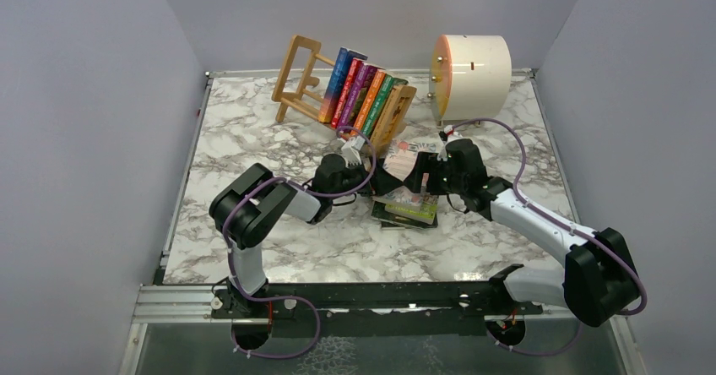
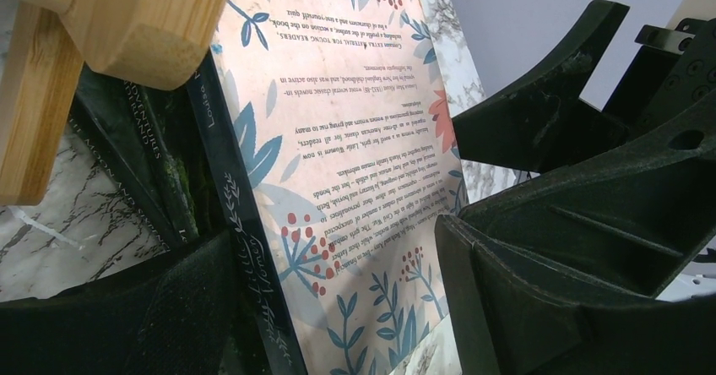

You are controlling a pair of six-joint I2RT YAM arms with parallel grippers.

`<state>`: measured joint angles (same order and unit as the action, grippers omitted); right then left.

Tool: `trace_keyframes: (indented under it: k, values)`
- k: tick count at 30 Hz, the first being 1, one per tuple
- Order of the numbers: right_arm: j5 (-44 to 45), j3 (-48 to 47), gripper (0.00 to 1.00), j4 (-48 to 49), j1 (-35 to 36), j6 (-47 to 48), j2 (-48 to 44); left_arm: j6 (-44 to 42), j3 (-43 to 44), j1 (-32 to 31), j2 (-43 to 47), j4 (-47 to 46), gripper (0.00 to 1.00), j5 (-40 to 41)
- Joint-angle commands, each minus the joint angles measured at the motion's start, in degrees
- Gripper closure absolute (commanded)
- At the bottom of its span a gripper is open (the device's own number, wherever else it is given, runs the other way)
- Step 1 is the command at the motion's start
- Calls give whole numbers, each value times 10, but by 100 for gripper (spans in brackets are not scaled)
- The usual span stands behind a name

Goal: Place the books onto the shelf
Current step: Pick up the book from the center of the board.

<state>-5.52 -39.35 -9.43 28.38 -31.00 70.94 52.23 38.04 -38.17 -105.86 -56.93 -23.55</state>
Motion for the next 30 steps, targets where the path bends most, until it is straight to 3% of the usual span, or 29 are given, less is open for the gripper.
trace_keyframes:
  k: [1, 17, 27, 28, 30]
  values:
    - [9, 7, 26, 2, 3, -3, -1, 16, 13, -28, 40, -71, 29, -26]
    - [17, -3, 26, 1, 3, -10, -4, 10, 6, -31, 38, -71, 61, -28]
    - [12, 2, 26, 0, 3, -5, -10, 9, 24, -32, 25, -70, 73, -38]
    - [12, 3, 26, -1, 3, -4, -12, 9, 27, -32, 22, -71, 75, -41]
    - [16, 3, 26, -4, 2, -5, -16, 9, 34, -33, 16, -71, 91, -48]
